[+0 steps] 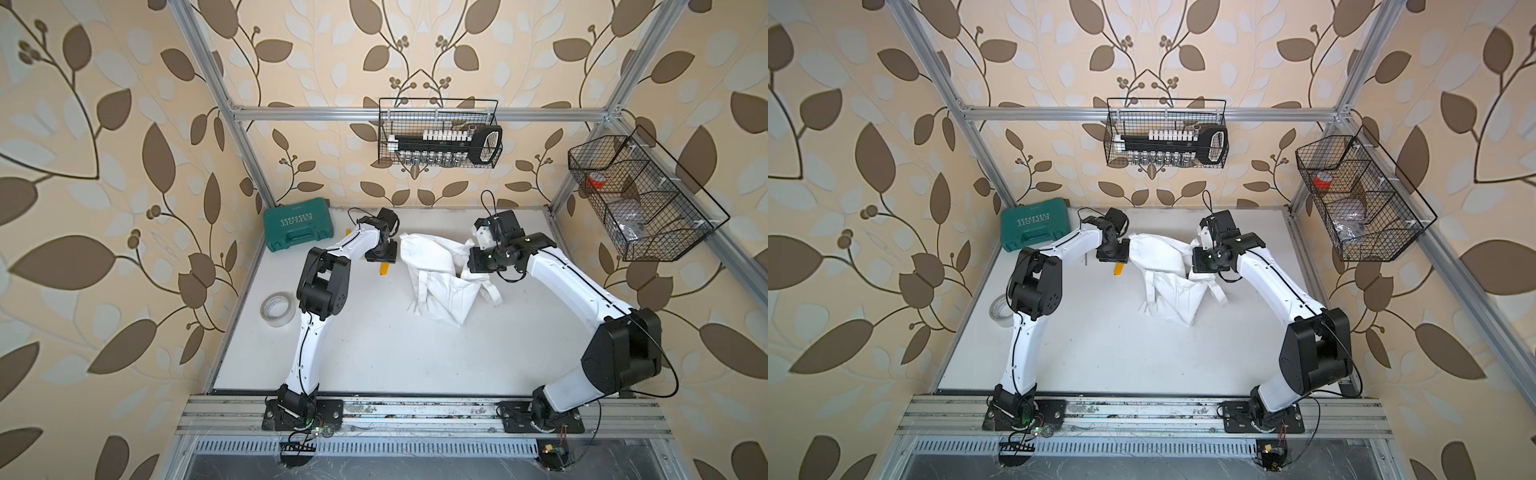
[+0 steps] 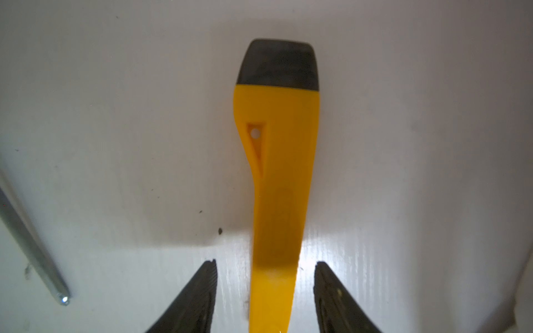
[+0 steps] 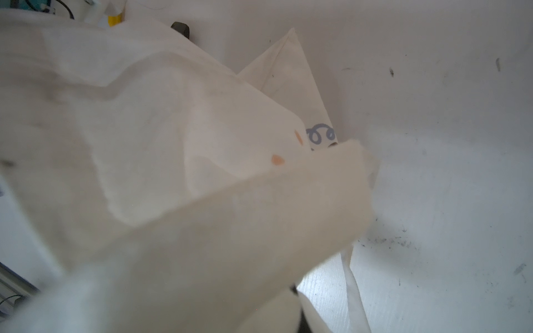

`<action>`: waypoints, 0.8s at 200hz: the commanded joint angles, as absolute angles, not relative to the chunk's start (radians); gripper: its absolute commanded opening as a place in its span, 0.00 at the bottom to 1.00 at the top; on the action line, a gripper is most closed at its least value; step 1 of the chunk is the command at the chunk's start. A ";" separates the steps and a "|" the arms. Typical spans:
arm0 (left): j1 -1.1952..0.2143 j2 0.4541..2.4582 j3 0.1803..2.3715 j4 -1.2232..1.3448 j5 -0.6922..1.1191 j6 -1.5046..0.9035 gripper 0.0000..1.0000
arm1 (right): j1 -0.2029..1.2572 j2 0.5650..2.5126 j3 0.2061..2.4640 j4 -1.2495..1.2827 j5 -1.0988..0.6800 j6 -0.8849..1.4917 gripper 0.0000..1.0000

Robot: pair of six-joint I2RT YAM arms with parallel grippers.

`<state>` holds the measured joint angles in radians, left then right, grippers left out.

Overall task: Place the art knife into the pouch
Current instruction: Pick up the utility knife at the center of the board.

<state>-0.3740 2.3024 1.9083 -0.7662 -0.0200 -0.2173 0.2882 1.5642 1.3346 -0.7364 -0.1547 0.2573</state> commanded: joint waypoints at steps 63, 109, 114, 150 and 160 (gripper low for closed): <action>-0.389 2.357 1.930 -0.766 -0.047 -0.192 0.51 | 0.299 1.543 1.311 -0.713 -0.176 0.247 0.00; -0.418 2.389 1.957 -0.805 -0.065 -0.184 0.35 | 0.301 1.545 1.310 -0.712 -0.178 0.248 0.00; -0.419 2.390 1.956 -0.807 -0.064 -0.187 0.32 | 0.301 1.543 1.310 -0.713 -0.176 0.248 0.00; -0.419 2.358 1.920 -0.795 -0.058 -0.205 0.26 | 0.301 1.542 1.308 -0.715 -0.167 0.247 0.00; -0.419 2.346 1.918 -0.799 -0.049 -0.211 0.25 | 0.301 1.540 1.307 -0.715 -0.166 0.248 0.00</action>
<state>-0.4072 2.3528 1.9461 -0.7601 -0.0708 -0.1928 0.2947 1.5642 1.3243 -0.7277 -0.1577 0.2573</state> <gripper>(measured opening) 0.277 0.048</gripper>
